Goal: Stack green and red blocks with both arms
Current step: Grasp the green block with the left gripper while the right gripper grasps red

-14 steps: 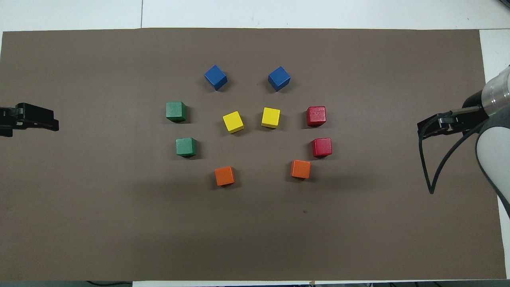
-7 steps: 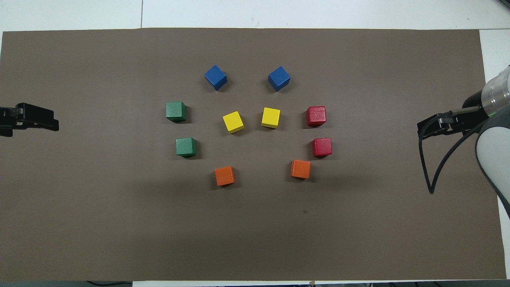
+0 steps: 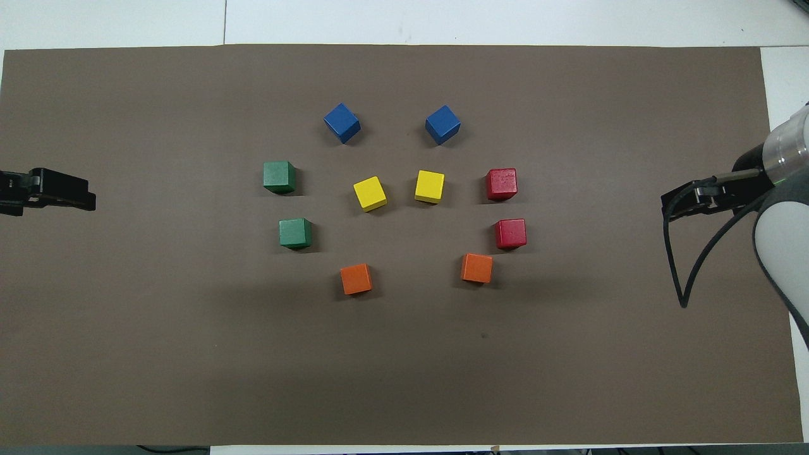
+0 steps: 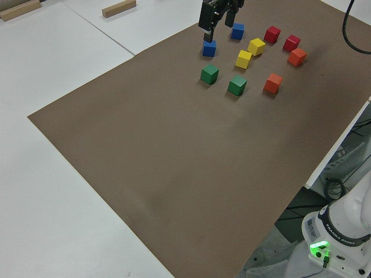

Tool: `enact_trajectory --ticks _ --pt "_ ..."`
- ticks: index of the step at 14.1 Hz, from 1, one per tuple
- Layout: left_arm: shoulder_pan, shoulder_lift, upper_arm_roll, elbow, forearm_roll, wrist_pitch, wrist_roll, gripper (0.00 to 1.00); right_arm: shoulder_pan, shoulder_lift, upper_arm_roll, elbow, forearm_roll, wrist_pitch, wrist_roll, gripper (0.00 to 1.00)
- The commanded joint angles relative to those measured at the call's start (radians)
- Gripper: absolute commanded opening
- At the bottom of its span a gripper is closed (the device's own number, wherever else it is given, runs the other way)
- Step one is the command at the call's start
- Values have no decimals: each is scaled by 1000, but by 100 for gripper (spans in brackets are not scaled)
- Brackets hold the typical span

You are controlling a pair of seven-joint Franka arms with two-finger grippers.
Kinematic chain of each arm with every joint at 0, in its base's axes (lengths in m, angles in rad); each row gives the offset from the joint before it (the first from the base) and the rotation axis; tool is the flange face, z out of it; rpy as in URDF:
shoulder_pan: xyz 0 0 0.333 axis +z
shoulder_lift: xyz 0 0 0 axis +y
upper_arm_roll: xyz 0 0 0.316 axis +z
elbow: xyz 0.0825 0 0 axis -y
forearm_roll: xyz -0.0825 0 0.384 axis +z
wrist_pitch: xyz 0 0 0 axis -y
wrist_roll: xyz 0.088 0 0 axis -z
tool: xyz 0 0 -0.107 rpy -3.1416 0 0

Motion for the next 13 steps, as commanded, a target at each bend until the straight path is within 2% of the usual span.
enact_trajectory --ticks 1,4,9,13 --pt "-38 -34 0 -83 3 80 4 100 -4 -27 4 -31 6 18 -2 100" --pt "-121 -17 0 -151 3 171 -72 100 12 -27 11 -31 21 15 56 100" --pt "-226 104 -2 -200 -2 290 -109 100 176 -14 11 -37 66 105 298 100" --pt "-272 113 -2 -347 -22 476 -124 100 287 55 11 -45 66 200 472 100"
